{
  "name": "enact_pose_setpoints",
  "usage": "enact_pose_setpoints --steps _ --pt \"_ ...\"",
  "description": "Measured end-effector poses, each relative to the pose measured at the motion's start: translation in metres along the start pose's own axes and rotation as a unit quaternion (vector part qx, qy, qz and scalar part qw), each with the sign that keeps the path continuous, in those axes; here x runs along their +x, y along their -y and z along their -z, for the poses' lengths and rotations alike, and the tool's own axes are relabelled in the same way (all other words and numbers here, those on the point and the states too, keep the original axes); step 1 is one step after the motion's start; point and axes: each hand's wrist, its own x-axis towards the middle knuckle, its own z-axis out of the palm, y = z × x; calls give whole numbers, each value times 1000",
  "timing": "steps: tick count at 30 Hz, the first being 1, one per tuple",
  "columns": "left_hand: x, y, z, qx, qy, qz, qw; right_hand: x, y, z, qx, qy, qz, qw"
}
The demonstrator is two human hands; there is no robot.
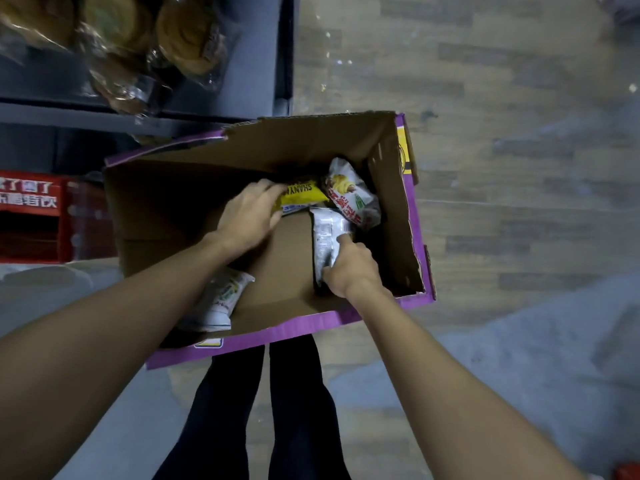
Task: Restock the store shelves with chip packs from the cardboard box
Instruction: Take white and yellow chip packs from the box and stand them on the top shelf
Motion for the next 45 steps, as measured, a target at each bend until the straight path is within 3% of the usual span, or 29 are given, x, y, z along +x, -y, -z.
enact_pose_setpoints --steps 6,11,16,23,28,32,36,42,45 --pt "24 7 -15 99 109 -56 988 18 6 -1 -73 121 -31 989" --pt "9 20 -16 130 115 -3 985 41 5 2 -121 166 -25 978" --pt "-22 26 -23 215 85 27 973 51 5 -10 -53 124 -25 990" --pt "-35 11 -31 104 54 138 983 52 -1 -10 -53 57 74 994" --pt "-29 16 -28 39 30 146 988 60 7 -15 -249 -72 204 944" --pt "-27 20 -30 8 34 155 987 70 6 -19 -367 -102 288 879" --pt "-29 22 -32 30 32 173 984 74 5 -25 -412 -105 296 856" --pt "-38 37 -40 -25 5 235 972 80 4 -25 -471 -135 338 803" --pt "-35 39 -42 -17 -6 258 966 85 8 -18 -460 -146 344 806"
